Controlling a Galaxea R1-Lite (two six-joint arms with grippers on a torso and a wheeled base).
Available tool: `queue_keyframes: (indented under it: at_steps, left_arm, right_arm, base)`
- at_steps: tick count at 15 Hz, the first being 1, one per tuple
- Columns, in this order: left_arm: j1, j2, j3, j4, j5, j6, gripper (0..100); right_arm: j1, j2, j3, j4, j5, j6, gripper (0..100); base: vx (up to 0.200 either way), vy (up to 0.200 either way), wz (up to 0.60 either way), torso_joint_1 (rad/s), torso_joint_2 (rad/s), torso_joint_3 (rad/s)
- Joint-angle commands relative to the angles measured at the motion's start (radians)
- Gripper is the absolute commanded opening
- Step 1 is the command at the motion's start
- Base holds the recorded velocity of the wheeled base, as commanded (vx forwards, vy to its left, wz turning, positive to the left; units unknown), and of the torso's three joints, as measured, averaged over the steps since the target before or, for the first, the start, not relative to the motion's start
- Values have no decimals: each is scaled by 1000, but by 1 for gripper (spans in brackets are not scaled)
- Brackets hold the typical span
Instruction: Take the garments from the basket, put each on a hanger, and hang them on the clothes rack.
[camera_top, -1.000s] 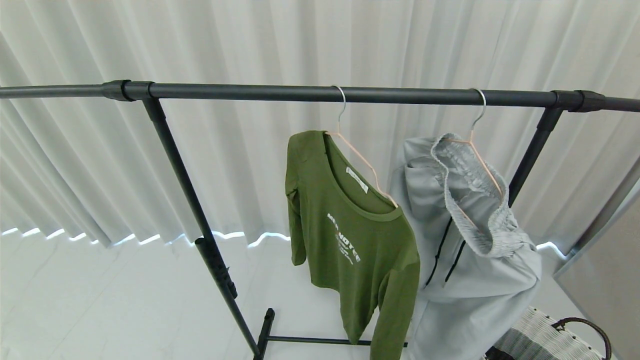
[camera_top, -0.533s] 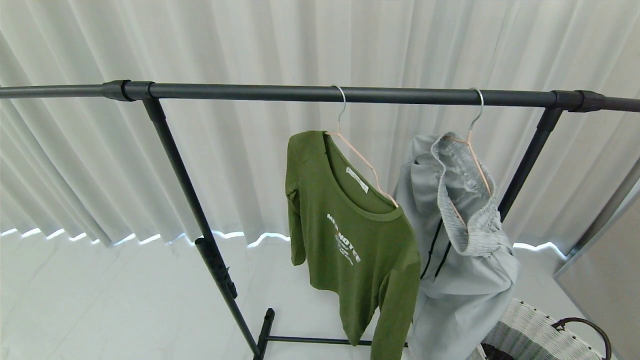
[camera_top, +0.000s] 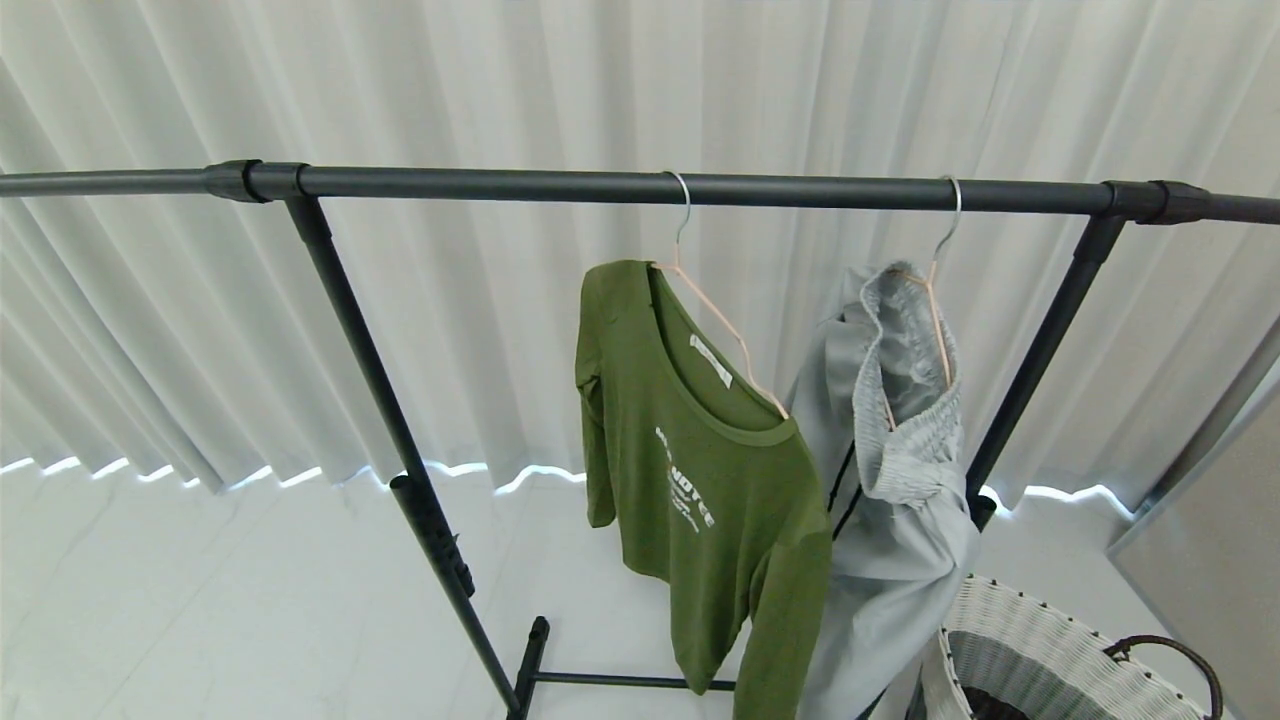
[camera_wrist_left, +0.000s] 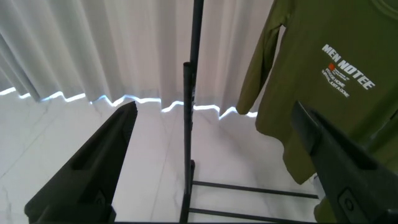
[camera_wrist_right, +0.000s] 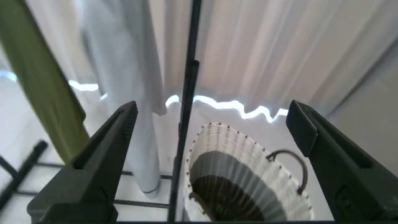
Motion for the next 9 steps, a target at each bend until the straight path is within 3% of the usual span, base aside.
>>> queue_keyframes:
  at_steps: [1, 9]
  left_arm:
    - [0, 0, 0, -1, 0, -1, 100]
    - [0, 0, 0, -1, 0, 0, 100]
  right_arm:
    - [0, -2, 0, 0, -3, 9, 100]
    - [0, -2, 0, 0, -3, 10, 100]
  base:
    - [0, 0, 0, 0, 0, 0]
    - [0, 0, 0, 0, 0, 0]
